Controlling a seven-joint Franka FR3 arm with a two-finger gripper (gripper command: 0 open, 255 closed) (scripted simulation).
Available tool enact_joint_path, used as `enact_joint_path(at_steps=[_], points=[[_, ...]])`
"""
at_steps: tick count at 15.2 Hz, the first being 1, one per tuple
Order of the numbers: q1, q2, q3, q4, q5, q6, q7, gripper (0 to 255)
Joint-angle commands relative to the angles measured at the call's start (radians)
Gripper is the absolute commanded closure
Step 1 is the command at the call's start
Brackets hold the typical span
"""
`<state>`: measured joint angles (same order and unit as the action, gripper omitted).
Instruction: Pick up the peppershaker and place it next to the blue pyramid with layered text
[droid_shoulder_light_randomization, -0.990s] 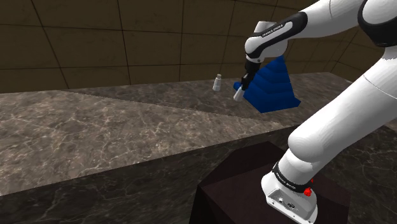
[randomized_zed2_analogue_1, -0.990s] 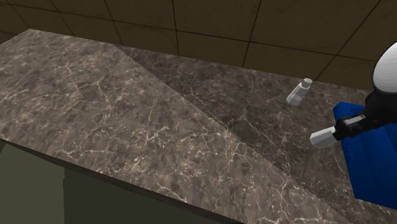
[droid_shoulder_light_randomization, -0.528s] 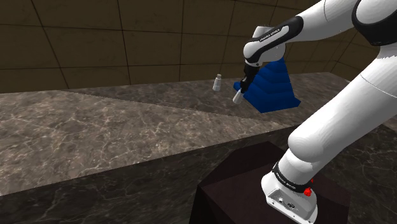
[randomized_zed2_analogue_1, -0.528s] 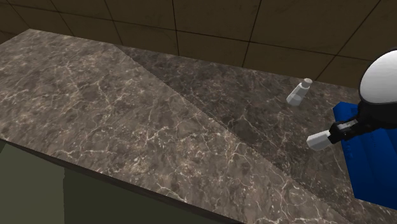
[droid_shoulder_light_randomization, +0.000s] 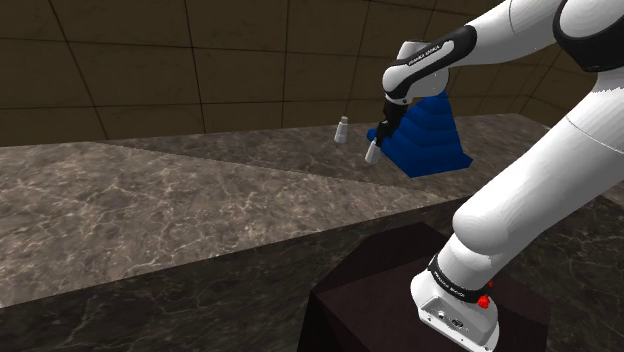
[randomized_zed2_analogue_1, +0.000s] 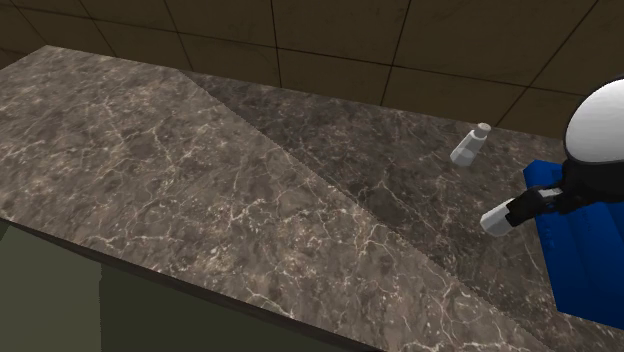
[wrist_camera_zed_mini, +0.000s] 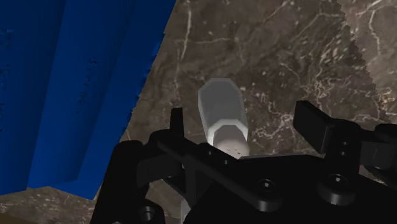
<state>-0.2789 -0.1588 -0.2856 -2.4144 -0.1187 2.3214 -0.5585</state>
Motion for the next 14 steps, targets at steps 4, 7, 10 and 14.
enact_joint_path(at_steps=[4,7,10,14], points=[[0.0,-0.043,0.007,0.029,-0.007,-0.072,0.007,0],[0.001,-0.077,0.014,0.06,-0.011,-0.136,0.011,0],[0.001,-0.077,0.014,0.06,-0.011,-0.136,0.011,0],[0.001,-0.077,0.014,0.06,-0.011,-0.136,0.011,0]])
